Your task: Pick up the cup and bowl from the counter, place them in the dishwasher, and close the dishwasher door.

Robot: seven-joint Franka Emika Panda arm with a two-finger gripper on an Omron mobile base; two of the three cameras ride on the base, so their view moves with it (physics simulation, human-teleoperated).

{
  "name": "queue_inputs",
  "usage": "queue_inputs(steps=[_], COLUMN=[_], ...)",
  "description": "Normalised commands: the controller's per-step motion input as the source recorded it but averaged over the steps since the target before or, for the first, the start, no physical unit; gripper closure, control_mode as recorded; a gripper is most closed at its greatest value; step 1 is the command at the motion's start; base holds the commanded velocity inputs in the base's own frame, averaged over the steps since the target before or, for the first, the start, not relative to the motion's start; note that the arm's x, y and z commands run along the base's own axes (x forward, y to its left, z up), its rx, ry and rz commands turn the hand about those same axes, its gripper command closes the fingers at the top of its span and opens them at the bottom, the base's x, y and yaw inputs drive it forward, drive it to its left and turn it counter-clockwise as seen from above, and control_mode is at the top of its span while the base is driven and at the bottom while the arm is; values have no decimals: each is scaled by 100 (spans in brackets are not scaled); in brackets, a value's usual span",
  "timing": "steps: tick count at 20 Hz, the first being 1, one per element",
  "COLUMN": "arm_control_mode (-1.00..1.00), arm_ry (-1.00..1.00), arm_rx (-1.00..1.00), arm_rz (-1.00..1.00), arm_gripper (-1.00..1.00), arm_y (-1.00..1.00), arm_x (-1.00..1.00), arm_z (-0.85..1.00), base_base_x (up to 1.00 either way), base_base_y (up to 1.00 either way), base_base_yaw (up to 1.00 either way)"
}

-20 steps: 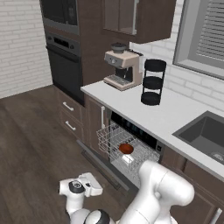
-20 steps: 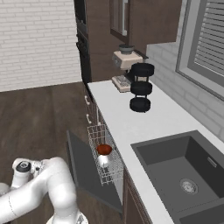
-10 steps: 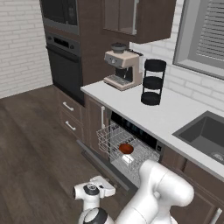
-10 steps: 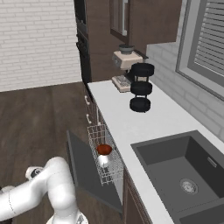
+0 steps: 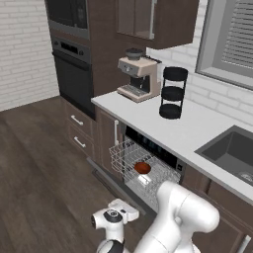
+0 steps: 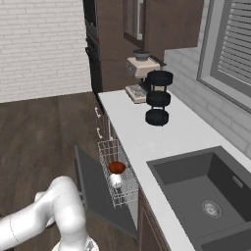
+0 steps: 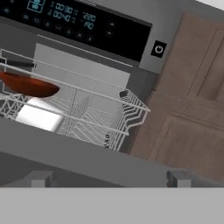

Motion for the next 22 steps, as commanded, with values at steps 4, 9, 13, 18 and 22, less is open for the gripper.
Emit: queue_inputs(steps=[4, 9, 13, 18, 22], arm_control_mode=[-100, -100, -100, -100, -100], arm_ry=[0, -13, -17, -2, -5], arm_rx=[-20, -12, -13, -2, 4], arm_rz=[-9, -18, -31, -30, -7], arm_gripper=[-100, -100, -100, -100, -100], arm_y=[-29, 6, 89, 89, 34], arm_x=[13, 0, -26, 0, 54], arm_z=[16, 57, 96, -12, -86], base_base_x=[0, 0, 0, 0, 0], base_base_y=[0, 0, 0, 0, 0], base_base_yaw=[0, 0, 0, 0, 0])
